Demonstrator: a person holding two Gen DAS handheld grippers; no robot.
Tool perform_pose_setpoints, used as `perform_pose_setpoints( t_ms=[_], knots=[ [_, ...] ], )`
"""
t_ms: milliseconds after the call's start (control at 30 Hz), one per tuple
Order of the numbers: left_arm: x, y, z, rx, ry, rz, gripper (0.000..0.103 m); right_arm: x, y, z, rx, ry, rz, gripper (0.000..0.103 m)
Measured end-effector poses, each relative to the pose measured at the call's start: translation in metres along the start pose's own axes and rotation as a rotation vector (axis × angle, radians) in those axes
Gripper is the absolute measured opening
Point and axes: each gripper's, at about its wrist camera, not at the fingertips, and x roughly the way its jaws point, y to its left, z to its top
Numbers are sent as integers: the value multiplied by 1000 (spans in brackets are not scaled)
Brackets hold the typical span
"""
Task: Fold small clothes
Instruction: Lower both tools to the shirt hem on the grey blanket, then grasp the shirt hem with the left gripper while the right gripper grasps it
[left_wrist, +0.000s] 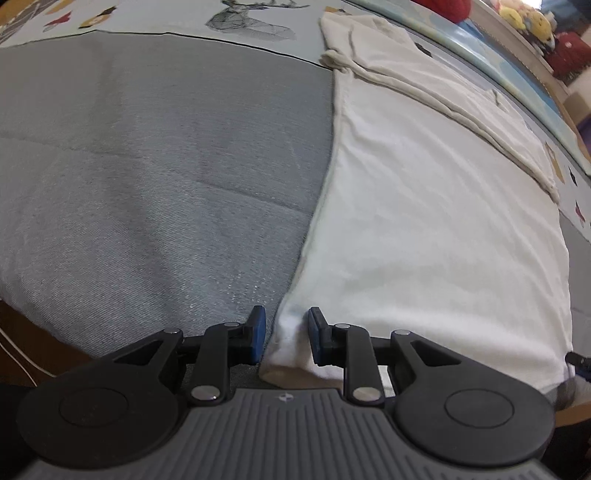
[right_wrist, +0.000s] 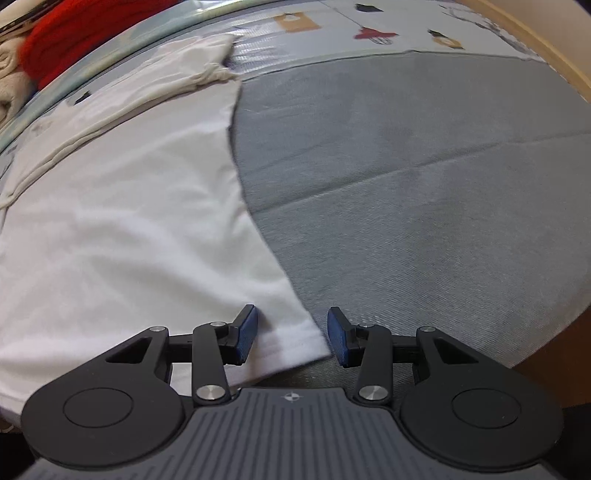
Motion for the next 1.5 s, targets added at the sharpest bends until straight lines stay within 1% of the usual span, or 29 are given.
perform_pose_setpoints(
  t_ms=[100, 167, 200, 267, 300, 333, 400, 467, 567, 667, 733, 967, 1067, 1133, 1200, 1267, 1300, 1333, 1367, 1500],
  knots=[
    [1, -3, -1, 19, 1, 4, 26, 1, 6, -3, -40, 6, -9, 45],
    [2, -4, -2, 37, 3, 4, 13, 1, 9, -4, -54, 7, -9, 45],
    [2, -6, -2, 46, 5, -1, 8, 0, 9, -4, -51, 8, -5, 45],
    [1, -6, -3, 52, -2, -4, 8, -1, 7, -4, -39, 6, -3, 31],
    [-1, -5, -4, 51, -5, -6, 8, -2, 5, -4, -29, 3, 3, 15],
    [-1, -6, -3, 50, -7, -9, 8, -4, 4, -3, -15, 1, 21, 10],
    [-3, -5, -4, 48, -11, -14, 8, -8, 3, -4, -10, -13, 24, 8],
    [-2, -5, -4, 47, -1, -14, 10, -11, 1, -4, -3, -19, 29, 8],
    [1, -6, -2, 50, 3, -5, 13, -8, 0, -4, 11, -1, 29, 9],
    [3, -4, 0, 35, -2, -5, 13, -5, -1, -3, 23, 10, 16, 16],
    [3, -4, -1, 34, -1, -2, 13, -4, 0, -3, 13, 10, 4, 21],
    [3, -8, -2, 57, -5, 10, 13, -1, 2, -3, -10, 6, -13, 23],
    [4, -9, -3, 63, -7, 12, 13, 0, 3, -3, -25, 4, -15, 27],
    [4, -10, -3, 67, -9, 14, 13, 1, 7, -4, -52, 3, -17, 32],
    [4, -11, -4, 68, -10, 15, 13, 1, 12, -5, -89, 2, -17, 33],
    [4, -11, -4, 67, -11, 15, 13, 1, 15, -6, -109, -2, -15, 29],
    [4, -11, -4, 68, -11, 15, 13, 0, 15, -6, -110, -3, -4, 22],
    [4, -12, -4, 69, -11, 15, 13, 0, 15, -6, -108, -2, 7, 10],
    [4, -12, -5, 71, -12, 16, 13, 0, 15, -6, -103, -1, 16, 10],
    [1, -17, -7, 97, -34, 23, 7, -4, 13, -6, -87, -15, 34, 8]
  ],
)
